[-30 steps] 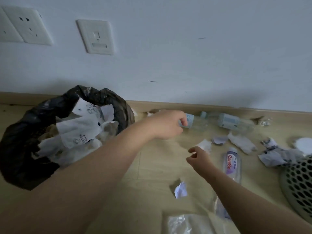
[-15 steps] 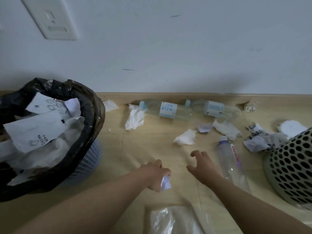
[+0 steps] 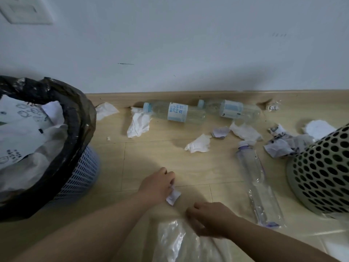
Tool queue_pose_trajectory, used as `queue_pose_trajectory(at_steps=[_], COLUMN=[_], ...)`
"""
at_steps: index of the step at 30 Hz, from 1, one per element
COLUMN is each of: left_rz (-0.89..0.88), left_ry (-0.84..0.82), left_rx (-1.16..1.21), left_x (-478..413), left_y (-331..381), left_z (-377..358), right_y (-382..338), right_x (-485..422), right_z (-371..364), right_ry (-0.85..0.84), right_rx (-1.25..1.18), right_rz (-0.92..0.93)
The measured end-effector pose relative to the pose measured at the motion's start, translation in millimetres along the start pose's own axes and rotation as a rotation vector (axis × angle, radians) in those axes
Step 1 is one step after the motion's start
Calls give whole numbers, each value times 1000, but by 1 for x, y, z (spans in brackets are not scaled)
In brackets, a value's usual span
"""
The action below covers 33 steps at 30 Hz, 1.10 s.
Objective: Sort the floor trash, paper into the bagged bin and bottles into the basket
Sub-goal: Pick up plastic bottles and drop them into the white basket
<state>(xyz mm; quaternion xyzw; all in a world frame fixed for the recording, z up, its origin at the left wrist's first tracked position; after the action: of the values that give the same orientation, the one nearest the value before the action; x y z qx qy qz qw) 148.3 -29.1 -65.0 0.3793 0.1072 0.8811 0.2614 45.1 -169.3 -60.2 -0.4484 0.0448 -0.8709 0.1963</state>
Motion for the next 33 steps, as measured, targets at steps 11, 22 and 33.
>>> queue_pose_trajectory(at_steps=[11,22,33], left_rz=[226,23,258], left_ry=[50,489,21], left_rx=[187,1132,795], left_x=[6,3,-11], left_y=[-28,-6,-11], left_z=[26,104,27], right_y=[36,40,83], right_x=[-17,-20,-13], right_z=[42,69,79], right_ry=[187,468,657], right_rx=[-554,-1411,-1025], right_rz=[-397,-392,-572])
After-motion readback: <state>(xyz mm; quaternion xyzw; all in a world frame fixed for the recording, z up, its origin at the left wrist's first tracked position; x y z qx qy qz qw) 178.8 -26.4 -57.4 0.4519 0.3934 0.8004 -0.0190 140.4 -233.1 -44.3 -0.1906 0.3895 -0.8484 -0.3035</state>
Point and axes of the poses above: each hand's wrist, its own x-axis away from the middle knuckle, its own z-axis out of the back of the hand, y = z × x, the point moved 3 cm from there along -x, towards the middle knuckle, and after that the axes turned 12 degrees about -y, right-handed, at the moved point
